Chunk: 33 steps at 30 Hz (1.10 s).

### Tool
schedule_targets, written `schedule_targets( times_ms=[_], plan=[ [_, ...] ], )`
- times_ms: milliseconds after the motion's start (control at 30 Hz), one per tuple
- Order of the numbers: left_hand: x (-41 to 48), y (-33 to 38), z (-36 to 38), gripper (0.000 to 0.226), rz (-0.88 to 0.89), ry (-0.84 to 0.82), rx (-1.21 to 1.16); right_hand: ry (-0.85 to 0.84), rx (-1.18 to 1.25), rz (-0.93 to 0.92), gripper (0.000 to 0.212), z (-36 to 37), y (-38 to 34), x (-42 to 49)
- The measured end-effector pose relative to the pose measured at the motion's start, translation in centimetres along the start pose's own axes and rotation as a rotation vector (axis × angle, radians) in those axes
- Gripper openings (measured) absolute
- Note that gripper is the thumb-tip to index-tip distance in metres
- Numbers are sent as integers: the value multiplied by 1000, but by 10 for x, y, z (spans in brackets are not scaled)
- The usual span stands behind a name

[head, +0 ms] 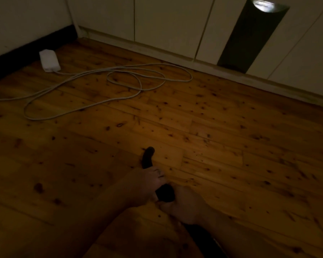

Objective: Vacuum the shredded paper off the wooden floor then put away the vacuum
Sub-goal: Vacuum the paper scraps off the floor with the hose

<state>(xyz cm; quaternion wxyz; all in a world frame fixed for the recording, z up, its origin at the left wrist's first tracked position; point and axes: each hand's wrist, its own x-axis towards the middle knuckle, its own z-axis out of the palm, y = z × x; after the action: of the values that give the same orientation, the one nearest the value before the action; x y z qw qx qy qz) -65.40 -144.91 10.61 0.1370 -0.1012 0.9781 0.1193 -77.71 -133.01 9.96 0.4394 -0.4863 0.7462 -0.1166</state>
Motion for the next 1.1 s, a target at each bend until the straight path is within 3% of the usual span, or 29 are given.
schedule_targets(
  times_ms=[167,333,467,633,767,1033,1100],
  plan=[
    [-13,-16,-1,45,-90,-37,10,-46,26,-30,35,5,-17,20],
    [-29,-37,1,61,-175,-58,3,-70,44,-95,33,10,-36,42],
    [-35,-49,4,59,-226,-39,-27,-100,15,-167,17,10,-47,54],
    [-33,-55,9,60,-234,-24,-52,-138,25,-114,30,11,-50,62],
    [-27,-58,7,61,-234,-50,-55,-169,38,-104,24,4,-49,68],
    [-11,-50,-13,41,-175,38,-92,-168,-365,-61,17,-33,-53,68],
    [-7,-48,-19,40,-159,75,-80,-162,-411,-35,34,-44,-55,63]
  ],
)
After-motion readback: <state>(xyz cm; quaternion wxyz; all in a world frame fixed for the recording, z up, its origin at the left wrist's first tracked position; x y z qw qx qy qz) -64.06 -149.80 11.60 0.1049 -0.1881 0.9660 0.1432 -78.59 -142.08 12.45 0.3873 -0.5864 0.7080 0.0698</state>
